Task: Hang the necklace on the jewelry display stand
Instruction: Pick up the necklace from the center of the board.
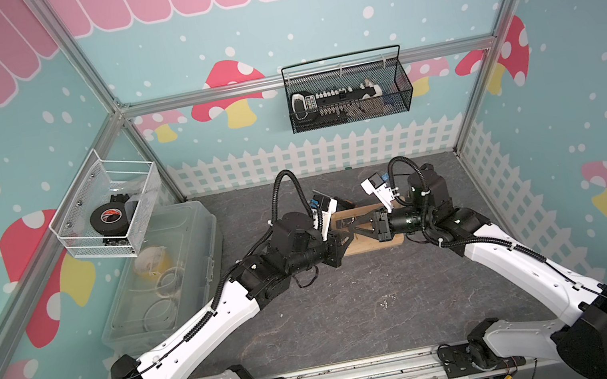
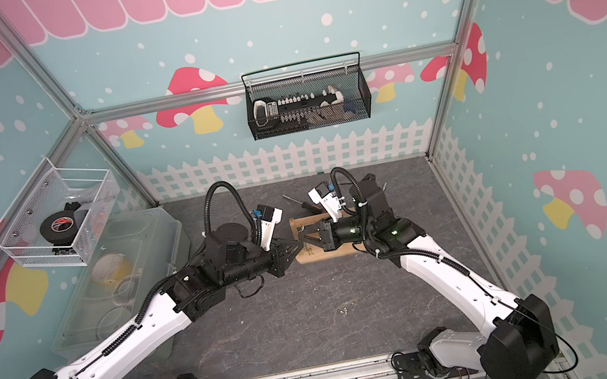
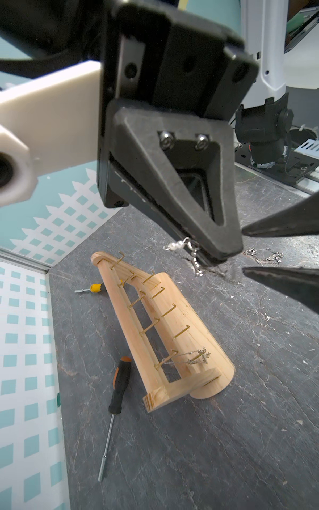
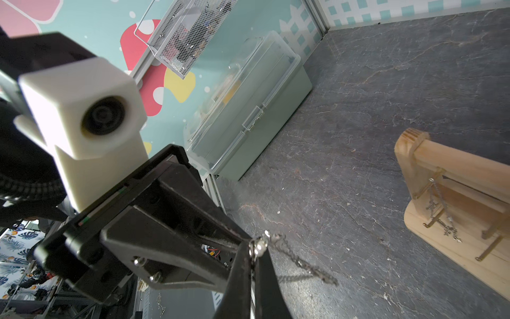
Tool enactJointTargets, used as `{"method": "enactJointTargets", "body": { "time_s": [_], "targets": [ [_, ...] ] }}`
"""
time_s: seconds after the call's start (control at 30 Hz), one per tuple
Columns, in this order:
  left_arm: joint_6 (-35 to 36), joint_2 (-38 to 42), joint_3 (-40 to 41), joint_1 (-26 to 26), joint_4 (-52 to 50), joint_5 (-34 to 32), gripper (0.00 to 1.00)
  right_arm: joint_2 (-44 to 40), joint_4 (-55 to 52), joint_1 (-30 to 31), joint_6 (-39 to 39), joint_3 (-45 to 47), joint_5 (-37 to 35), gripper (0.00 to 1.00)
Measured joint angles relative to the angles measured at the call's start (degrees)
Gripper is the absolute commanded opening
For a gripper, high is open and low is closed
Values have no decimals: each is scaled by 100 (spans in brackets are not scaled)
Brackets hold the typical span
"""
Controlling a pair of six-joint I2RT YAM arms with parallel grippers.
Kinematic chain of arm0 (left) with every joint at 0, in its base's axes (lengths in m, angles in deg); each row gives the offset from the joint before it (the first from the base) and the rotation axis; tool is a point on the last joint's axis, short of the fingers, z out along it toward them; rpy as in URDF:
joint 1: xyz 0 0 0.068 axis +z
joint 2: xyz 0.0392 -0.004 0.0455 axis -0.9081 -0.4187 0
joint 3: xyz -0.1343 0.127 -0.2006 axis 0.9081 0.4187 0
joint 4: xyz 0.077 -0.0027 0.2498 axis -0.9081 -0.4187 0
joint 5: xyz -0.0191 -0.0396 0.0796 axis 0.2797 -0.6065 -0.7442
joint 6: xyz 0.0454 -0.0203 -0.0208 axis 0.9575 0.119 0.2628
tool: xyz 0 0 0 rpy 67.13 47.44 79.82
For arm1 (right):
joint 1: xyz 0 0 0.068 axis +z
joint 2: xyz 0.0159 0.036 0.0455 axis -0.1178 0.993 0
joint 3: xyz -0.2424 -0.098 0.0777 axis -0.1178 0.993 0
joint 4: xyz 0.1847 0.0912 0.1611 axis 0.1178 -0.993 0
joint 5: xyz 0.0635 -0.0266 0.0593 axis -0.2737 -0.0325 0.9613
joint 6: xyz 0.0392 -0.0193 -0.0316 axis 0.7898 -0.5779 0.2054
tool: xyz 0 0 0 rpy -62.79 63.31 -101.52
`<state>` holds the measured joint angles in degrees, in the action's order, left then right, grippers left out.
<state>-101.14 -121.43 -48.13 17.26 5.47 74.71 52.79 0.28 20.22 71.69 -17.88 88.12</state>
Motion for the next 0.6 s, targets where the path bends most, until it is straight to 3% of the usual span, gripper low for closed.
{"method": "enactJointTargets", "body": {
  "time_s": [0.6],
  "targets": [
    [44,-136,2,-96,179,-494,14,0,212,7,507,0,-46,0]
  ]
}}
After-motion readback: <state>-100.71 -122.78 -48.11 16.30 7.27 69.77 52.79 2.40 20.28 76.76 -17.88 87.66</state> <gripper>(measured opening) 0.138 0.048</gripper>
